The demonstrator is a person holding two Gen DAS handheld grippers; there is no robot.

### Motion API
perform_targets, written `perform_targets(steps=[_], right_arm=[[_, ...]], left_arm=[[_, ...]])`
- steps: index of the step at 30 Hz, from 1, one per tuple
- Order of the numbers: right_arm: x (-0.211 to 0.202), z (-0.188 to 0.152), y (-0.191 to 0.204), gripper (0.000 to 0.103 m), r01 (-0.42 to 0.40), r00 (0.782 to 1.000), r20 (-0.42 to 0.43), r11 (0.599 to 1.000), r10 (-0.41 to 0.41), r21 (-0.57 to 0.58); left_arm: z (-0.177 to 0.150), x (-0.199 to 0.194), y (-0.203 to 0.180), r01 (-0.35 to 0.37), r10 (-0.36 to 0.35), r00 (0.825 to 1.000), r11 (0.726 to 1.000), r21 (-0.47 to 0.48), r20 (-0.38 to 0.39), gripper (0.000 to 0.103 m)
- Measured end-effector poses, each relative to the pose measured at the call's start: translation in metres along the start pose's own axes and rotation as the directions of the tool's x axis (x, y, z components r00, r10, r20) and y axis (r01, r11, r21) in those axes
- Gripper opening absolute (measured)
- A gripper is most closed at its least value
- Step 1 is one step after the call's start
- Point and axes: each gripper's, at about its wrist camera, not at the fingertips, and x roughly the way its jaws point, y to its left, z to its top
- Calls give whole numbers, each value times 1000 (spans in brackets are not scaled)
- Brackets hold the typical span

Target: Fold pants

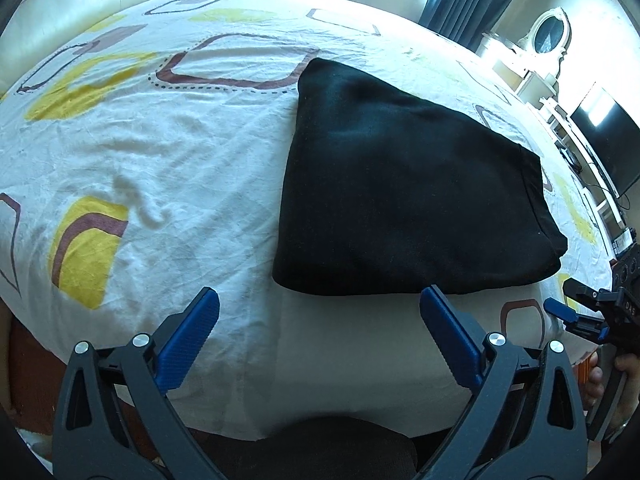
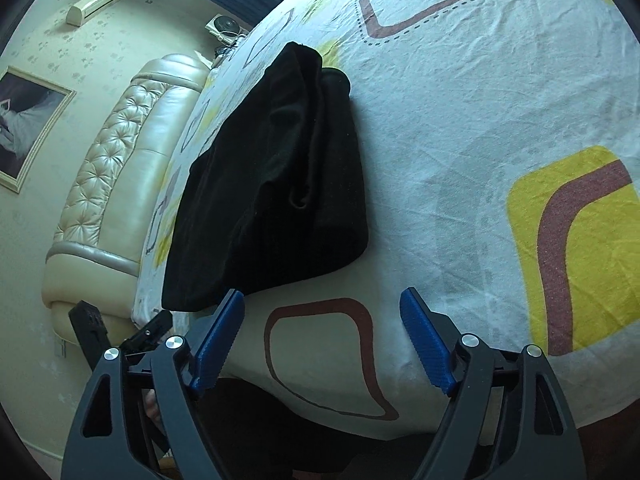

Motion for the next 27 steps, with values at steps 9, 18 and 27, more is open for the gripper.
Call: perform_targets(steps=[9, 18, 27], right_arm=[[3, -15, 20, 79, 168, 986, 46, 978, -163, -127], [3, -30, 41, 79, 288, 957, 98, 935, -273, -209], [-9, -29, 48, 79, 372, 920, 218, 902, -326, -218]], left_arm=[[-4, -22, -4, -77, 77, 995, 997, -16, 58, 100], [-20, -41, -21, -94, 95, 986, 996, -7, 140, 100], [-27, -40, -42, -93, 81, 983, 993, 69, 165, 100]])
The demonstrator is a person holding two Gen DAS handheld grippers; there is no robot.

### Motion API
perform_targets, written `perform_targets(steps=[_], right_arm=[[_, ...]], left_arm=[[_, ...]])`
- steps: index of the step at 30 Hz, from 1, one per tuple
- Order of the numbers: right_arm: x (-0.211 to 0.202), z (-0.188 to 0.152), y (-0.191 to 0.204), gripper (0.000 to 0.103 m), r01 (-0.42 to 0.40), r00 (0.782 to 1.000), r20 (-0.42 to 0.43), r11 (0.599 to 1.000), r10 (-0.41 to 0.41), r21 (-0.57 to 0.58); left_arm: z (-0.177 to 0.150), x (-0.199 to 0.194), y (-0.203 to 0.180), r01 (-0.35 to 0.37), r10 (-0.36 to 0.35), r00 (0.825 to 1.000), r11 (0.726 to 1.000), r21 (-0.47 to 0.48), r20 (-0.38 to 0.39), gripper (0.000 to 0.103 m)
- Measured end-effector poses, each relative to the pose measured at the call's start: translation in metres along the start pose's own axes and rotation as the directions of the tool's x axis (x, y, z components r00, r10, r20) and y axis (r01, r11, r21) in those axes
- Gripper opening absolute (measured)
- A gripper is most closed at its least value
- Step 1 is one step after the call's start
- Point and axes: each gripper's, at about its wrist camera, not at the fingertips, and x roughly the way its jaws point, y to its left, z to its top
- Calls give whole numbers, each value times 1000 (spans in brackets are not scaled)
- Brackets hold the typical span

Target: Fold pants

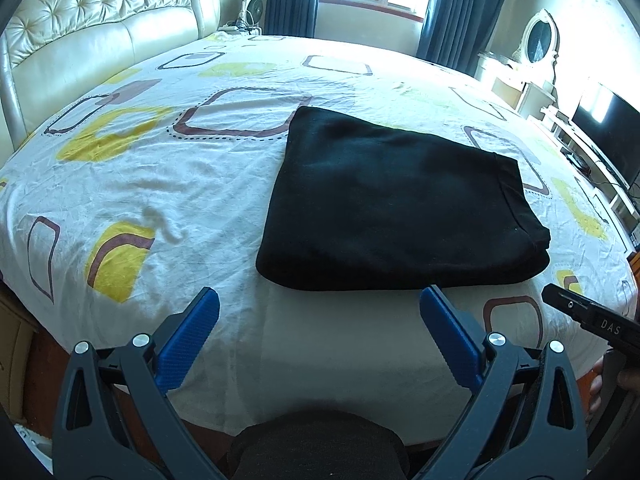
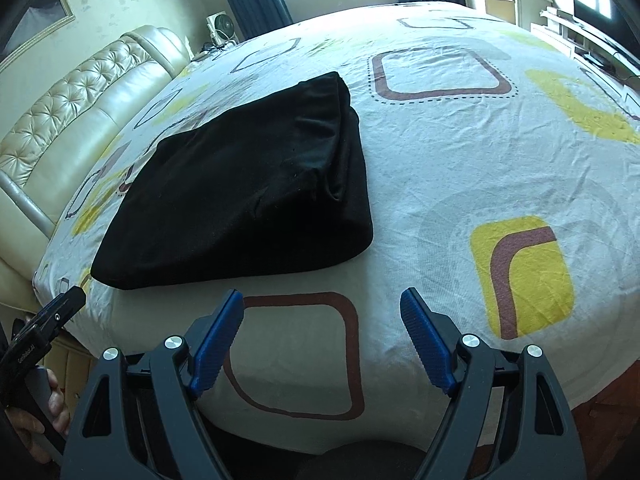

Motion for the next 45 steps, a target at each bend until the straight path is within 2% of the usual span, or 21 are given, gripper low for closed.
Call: perform_targets(steps=[6, 16, 23, 45], right_arm=[[1, 2, 2, 79, 3, 1000, 10, 1000, -3, -4], [2, -3, 7, 79, 4, 1000, 11, 1000, -4, -11], [3, -3, 6, 79, 6, 1000, 3, 1000, -6, 0], [6, -8, 8, 79, 8, 1000, -15, 1000, -8, 2]], left_arm=[[-2, 1, -7, 12, -12, 1000, 1000, 18, 3, 100], [2, -1, -2, 13, -13, 1000, 1000, -19, 16, 100], [1, -3, -7, 7, -8, 1000, 1000, 14, 26, 100], [1, -4, -7, 6, -7, 999, 1000, 14, 37, 100]])
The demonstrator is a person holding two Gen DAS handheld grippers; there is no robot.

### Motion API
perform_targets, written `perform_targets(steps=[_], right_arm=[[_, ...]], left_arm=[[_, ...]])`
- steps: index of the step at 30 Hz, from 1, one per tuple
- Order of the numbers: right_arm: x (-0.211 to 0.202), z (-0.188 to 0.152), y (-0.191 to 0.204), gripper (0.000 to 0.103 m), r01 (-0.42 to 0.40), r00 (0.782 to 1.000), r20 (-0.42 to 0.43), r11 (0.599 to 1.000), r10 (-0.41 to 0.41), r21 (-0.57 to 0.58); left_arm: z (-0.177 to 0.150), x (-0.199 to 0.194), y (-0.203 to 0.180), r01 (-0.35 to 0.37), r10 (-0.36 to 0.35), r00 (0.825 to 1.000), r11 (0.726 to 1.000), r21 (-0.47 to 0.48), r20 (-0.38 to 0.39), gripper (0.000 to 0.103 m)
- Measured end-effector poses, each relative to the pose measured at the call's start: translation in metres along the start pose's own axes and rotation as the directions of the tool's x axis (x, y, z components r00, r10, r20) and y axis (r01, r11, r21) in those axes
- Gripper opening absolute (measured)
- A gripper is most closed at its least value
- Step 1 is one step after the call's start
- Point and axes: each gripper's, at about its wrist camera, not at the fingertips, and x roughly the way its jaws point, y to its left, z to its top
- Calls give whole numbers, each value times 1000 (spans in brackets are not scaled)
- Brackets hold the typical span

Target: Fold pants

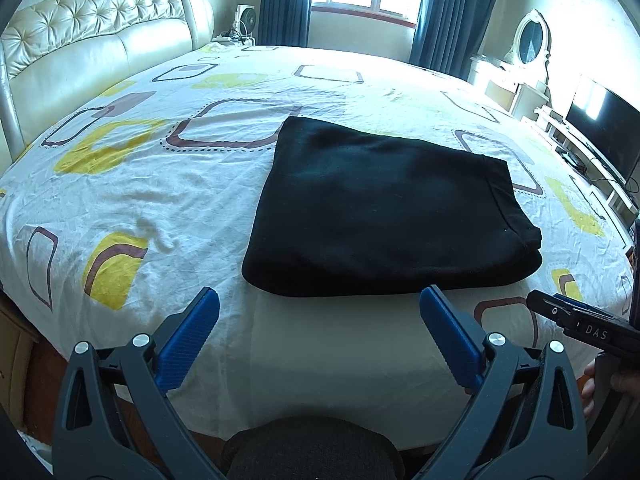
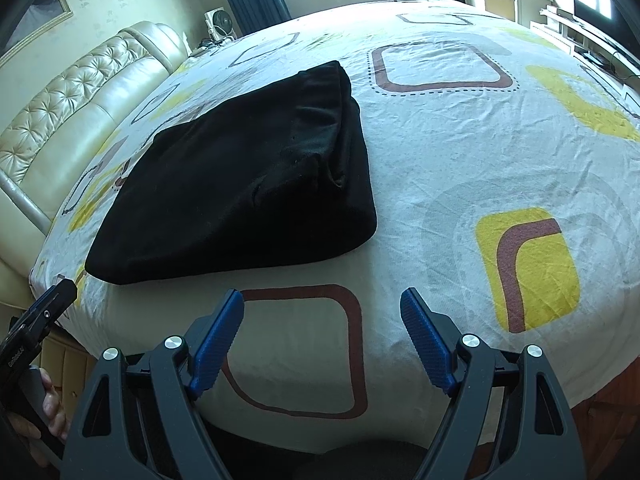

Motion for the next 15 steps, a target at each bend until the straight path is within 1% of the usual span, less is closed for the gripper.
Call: perform_targets(steps=[15], right_arm=[[2, -1, -1, 79, -4, 1000, -14, 1000, 4, 7]], left_arm=[[-1, -1, -3, 2, -2, 1000, 1000, 7, 2, 100]])
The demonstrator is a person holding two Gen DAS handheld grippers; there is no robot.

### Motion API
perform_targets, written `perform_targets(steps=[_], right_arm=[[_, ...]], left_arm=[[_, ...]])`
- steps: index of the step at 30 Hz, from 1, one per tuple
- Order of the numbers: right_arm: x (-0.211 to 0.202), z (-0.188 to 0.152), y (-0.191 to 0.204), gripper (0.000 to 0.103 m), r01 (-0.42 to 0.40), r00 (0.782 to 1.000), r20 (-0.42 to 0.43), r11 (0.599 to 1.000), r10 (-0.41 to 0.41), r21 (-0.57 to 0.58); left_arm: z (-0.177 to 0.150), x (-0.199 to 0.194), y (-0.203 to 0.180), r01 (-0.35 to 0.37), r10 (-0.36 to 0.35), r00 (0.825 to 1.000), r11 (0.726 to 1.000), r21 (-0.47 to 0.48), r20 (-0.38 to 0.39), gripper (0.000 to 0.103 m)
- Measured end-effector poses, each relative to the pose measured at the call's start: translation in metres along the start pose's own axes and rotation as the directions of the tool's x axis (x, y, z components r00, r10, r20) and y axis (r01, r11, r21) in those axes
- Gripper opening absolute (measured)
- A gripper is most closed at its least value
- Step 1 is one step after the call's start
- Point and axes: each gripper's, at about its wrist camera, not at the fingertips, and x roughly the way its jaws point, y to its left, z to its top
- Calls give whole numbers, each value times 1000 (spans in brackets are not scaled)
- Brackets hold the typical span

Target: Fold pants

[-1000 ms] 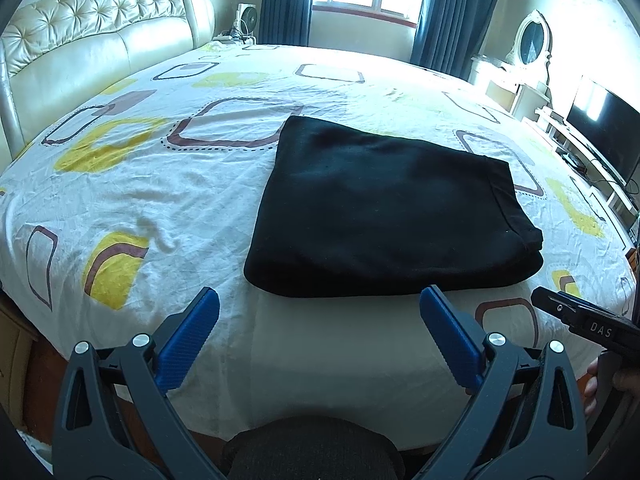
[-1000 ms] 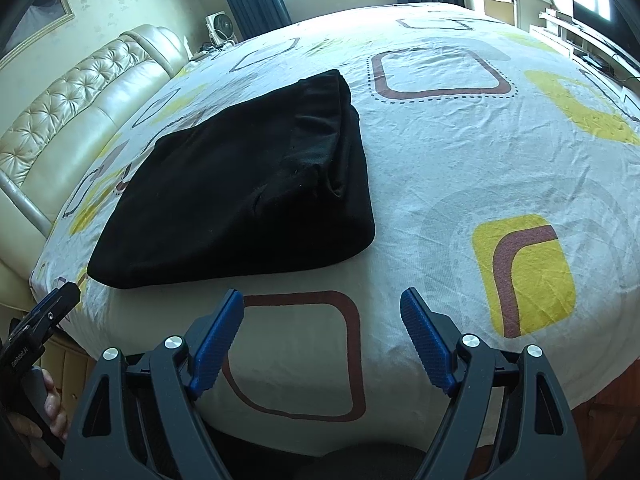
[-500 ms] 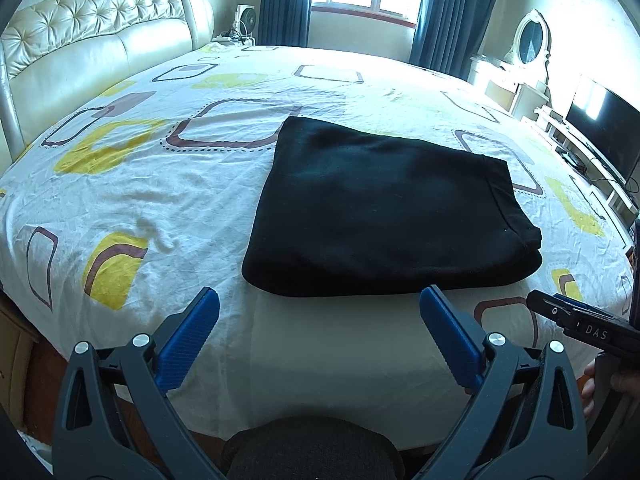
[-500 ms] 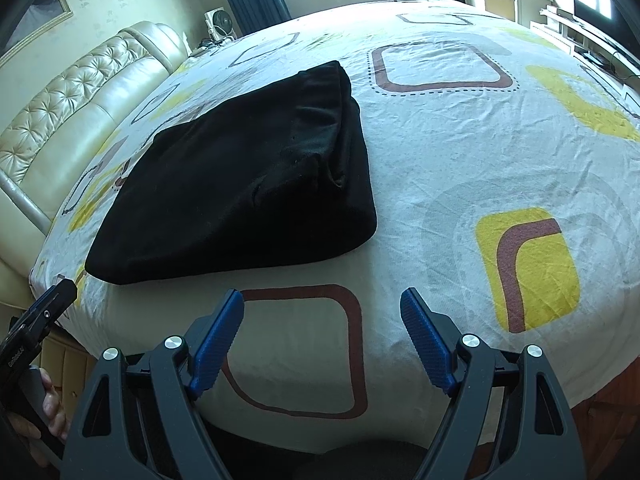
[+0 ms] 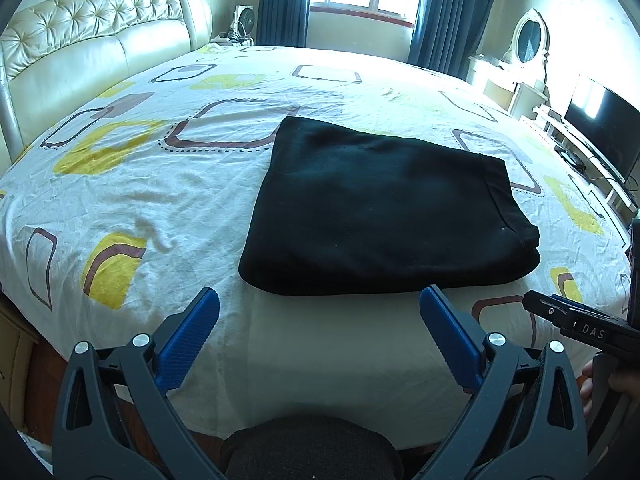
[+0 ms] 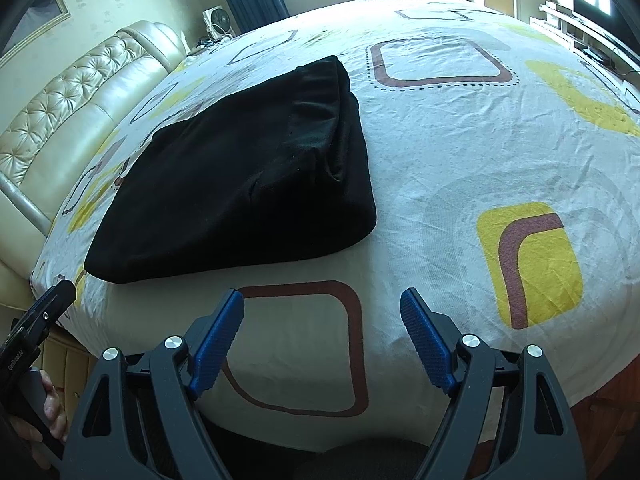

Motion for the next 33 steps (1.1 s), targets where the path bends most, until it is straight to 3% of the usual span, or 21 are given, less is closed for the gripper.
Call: perform_targets(steps=[10, 18, 26, 30, 33], right_arm=[[1, 0, -1, 79, -2, 1000, -8, 1000, 2, 0], [3, -1, 1, 79, -5, 1000, -16, 1000, 5, -1], [3, -2, 1, 79, -6, 1000, -19, 1000, 6, 0], [3, -1, 0, 79, -15, 1000, -23, 1000, 15, 8], [-2, 5, -1, 79, -45, 999, -27, 999, 45, 22]], left_arm=[[1, -3, -3, -3, 3, 1000, 1000, 20, 7, 100], [3, -4, -8, -59, 58, 998, 997, 47, 14, 100], [7, -14, -7, -65, 65, 997, 998, -9, 46, 100], [15, -23, -7, 38, -40, 998, 999, 29, 53, 100], [28, -27, -5, 33, -40, 995, 997, 73, 87, 100]])
